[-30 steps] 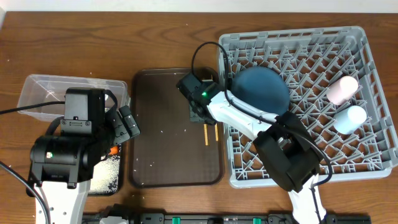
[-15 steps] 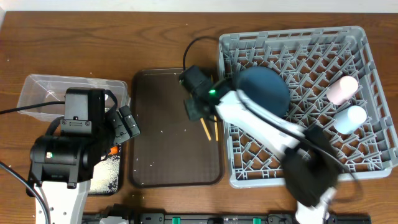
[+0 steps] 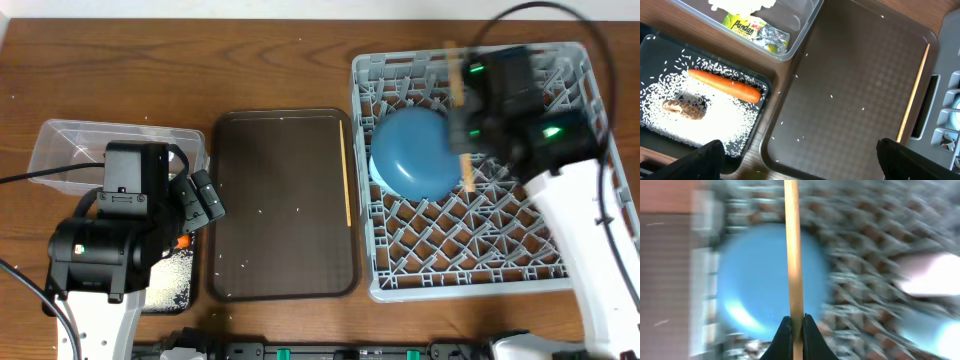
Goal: Sort waste into correct bins and load items into the dishwasher rack
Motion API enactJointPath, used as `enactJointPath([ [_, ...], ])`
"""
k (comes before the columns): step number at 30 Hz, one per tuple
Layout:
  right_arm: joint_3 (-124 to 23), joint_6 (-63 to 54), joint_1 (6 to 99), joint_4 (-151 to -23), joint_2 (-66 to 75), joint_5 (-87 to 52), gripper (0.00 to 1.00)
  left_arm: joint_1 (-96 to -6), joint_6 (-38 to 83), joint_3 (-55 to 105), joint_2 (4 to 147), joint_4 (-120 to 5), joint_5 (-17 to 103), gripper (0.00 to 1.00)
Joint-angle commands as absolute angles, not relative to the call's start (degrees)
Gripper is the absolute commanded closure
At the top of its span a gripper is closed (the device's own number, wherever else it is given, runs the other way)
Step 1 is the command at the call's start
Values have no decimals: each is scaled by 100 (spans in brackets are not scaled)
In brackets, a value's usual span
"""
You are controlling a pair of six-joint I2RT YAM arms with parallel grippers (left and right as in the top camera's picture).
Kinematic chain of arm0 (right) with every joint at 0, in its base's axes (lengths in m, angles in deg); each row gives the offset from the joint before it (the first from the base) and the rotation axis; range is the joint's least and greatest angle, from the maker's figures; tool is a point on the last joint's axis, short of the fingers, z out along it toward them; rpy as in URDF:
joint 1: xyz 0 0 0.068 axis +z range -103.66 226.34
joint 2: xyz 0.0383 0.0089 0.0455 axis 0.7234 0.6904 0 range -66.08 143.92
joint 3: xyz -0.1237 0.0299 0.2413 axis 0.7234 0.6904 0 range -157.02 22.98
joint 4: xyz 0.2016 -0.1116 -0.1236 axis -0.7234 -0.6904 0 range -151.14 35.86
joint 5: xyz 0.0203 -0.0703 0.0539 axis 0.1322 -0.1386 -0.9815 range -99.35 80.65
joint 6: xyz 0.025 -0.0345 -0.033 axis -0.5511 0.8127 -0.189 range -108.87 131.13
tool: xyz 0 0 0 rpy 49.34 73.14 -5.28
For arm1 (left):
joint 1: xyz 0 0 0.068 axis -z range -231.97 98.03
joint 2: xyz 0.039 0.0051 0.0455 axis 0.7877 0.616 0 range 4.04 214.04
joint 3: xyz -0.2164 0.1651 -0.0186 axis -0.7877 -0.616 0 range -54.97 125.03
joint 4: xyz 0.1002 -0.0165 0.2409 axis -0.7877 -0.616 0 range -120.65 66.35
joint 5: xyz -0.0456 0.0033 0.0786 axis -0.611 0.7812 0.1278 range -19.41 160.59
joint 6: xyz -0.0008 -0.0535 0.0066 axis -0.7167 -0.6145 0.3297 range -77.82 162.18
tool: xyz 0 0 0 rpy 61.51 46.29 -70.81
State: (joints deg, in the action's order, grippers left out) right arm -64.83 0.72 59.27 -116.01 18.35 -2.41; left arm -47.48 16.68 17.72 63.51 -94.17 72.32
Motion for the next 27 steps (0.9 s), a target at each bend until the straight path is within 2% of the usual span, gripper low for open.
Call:
enactJointPath([
  [1, -6256, 551, 5236, -11649, 2060, -75, 99, -4783, 1660, 1803, 6357, -9434, 7320, 2],
  [5, -5963, 719, 4936, -11643, 2460, -57, 99, -4783, 1660, 1803, 6357, -9432, 7320, 2],
  [15, -5581, 736, 4950, -11369, 3216, 859, 99, -4783, 1660, 1803, 6357, -9432, 7320, 2],
  [16, -5640, 736, 4974, -11404, 3168, 837, 94, -4783, 1660, 1803, 6357, -9432, 7320, 2],
  [17, -5721, 736, 5017, -11431, 3100, 752, 80, -4783, 1660, 1803, 6357, -9432, 7320, 2],
  [19, -5876, 743, 5157, -11441, 2919, 561, 66, -4783, 1660, 1803, 6357, -9434, 7320, 2],
  [22, -6009, 846, 5592, -11374, 2567, 50, 59, -4783, 1660, 1803, 6357, -9432, 7320, 2],
  [24, -6009, 839, 5966, -11293, 2372, 89, 51, -4783, 1660, 1803, 6357, -9434, 7320, 2],
  [27, -6009, 636, 6569, -11059, 2263, -444, 54, -4783, 1660, 1803, 6357, -9434, 7320, 2],
])
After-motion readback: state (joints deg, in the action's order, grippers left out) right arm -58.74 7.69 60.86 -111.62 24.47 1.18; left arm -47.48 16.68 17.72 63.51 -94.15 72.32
